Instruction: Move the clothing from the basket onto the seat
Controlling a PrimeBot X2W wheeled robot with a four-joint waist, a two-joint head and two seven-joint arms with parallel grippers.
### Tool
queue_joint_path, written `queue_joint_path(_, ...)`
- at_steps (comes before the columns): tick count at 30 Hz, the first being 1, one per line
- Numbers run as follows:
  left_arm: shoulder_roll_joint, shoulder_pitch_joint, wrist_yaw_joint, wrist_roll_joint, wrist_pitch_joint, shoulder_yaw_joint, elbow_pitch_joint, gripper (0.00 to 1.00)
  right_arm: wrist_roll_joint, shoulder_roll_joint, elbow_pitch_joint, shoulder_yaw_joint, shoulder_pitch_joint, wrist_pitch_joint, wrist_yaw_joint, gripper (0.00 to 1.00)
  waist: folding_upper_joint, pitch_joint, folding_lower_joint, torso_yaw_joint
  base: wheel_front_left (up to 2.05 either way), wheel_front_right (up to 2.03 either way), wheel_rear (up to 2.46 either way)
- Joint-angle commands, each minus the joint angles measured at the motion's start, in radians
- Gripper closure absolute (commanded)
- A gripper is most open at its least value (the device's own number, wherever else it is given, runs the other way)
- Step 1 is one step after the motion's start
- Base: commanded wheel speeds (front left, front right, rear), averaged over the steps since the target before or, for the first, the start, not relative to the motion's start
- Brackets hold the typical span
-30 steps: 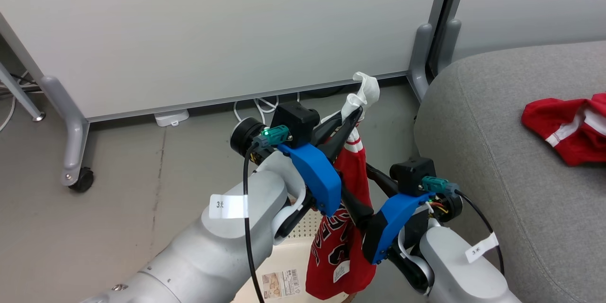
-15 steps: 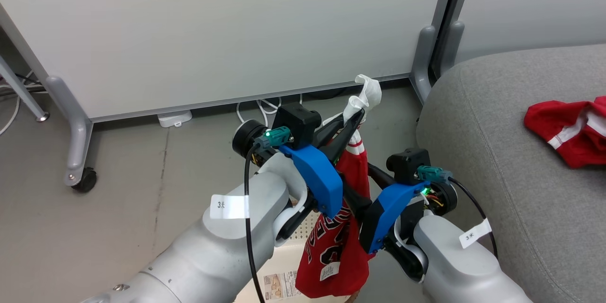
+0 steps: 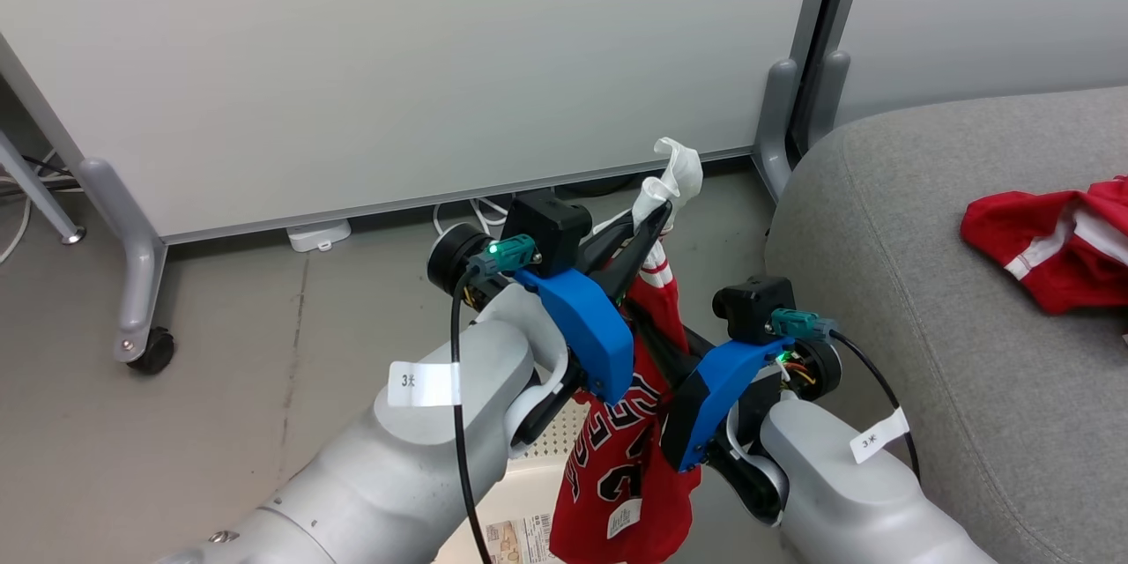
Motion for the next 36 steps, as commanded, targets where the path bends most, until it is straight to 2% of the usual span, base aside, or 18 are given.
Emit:
queue_joint_path(1,0.0,0.01,0.006,0.01,-0.005,0.009,0.002,1.0,0.008,-0.001,0.007,0.007,-0.024,-0.007,0.0,1.0,0.0,-0.001,-0.0001,-0.002,0.0,0.0,0.0)
queue_joint_path(5,0.0,0.019,0.007,0.021,-0.005,0.02,0.003,0.98,0.019,-0.001,0.022,0.019,-0.03,-0.017,0.0,1.0,0.0,-0.004,-0.0001,-0.005,0.0,0.0,0.0)
queue_joint_path(7,0.0,0.021,0.013,0.027,-0.005,0.033,-0.001,0.54,0.014,-0.001,0.03,0.025,-0.037,-0.02,0.0,1.0,0.0,-0.005,-0.0001,-0.007,0.0,0.0,0.0)
queue_joint_path(8,0.0,0.022,0.018,0.033,-0.005,0.042,-0.005,0.16,0.012,-0.001,0.031,0.026,-0.04,-0.022,0.0,1.0,0.0,-0.005,-0.0001,-0.008,0.0,0.0,0.0)
queue_joint_path(9,0.0,0.024,0.019,0.039,-0.005,0.05,-0.009,0.0,0.012,-0.001,0.033,0.027,-0.042,-0.022,0.0,1.0,0.0,-0.005,-0.0001,-0.009,0.0,0.0,0.0)
queue_joint_path(13,0.012,0.056,0.034,0.083,-0.005,0.108,-0.036,0.0,0.008,-0.001,0.035,0.026,-0.048,-0.025,0.0,1.0,0.0,-0.005,-0.0001,-0.011,0.0,0.0,0.0)
queue_joint_path(23,0.137,0.284,0.077,0.289,-0.004,0.337,-0.232,0.0,-0.075,-0.001,-0.009,-0.06,-0.032,-0.026,0.0,1.0,0.0,0.001,-0.0001,-0.018,0.0,0.0,0.0)
queue_joint_path(25,0.149,0.315,0.079,0.308,-0.004,0.362,-0.254,0.0,-0.085,-0.001,-0.015,-0.072,-0.025,-0.026,0.0,1.0,0.0,0.002,-0.0001,-0.017,0.0,0.0,0.0)
queue_joint_path(31,0.19,0.505,0.073,0.404,-0.004,0.525,-0.392,0.0,-0.137,-0.001,-0.054,-0.132,0.01,-0.025,0.0,1.0,0.0,0.003,-0.0001,-0.014,0.0,0.0,0.0)
queue_joint_path(36,0.197,0.637,0.064,0.475,-0.004,0.636,-0.458,0.0,-0.164,-0.001,-0.082,-0.166,0.039,-0.025,0.0,1.0,0.0,0.002,-0.0001,-0.012,0.0,0.0,0.0)
